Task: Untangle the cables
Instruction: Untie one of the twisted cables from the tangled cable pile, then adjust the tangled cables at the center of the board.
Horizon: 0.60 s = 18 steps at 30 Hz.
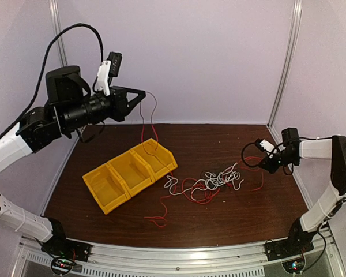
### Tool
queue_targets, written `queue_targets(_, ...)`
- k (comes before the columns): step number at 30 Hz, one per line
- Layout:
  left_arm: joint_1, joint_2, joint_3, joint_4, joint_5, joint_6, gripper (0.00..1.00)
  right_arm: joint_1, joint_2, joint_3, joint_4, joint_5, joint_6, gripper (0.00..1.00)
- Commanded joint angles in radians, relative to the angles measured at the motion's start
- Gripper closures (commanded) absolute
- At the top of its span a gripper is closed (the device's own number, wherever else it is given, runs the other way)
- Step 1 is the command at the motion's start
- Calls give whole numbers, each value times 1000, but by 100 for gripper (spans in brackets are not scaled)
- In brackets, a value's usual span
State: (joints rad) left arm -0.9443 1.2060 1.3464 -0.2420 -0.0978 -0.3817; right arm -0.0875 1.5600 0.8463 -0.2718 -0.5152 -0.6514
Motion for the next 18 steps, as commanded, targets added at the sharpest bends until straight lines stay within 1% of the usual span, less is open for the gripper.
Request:
queue_targets(1,5,3,114,-51,1,60,100,-6,0,45,-106,-84,-52,76)
queue_targets(3,4,1,85,-32,10,44,100,-5,-31,47,-160,-154,-83,60)
queue_targets(5,4,-11,27,-1,12,28,100,0,-87,36,-193,-192,-106,50)
queue_targets(8,4,-34,-42,30,7,8,100,27,-193,25,-258,-220,-154,37)
queue_targets(10,4,-42,-76,37,3,0,100,71,-260,23,-282,-216,-157,30)
queue_targets(12,4,-46,-110,44,-2,-7,100,150,-313,22,-273,-199,-130,26)
queue_targets(14,5,-53,-144,58,-11,-18,100,241,-342,23,-236,-183,-81,25)
queue_targets(16,4,-59,-169,69,-22,-28,100,334,-332,28,-185,-168,-47,28)
queue_targets(18,4,-66,-190,73,-44,-41,100,432,-285,48,-129,-129,-23,28)
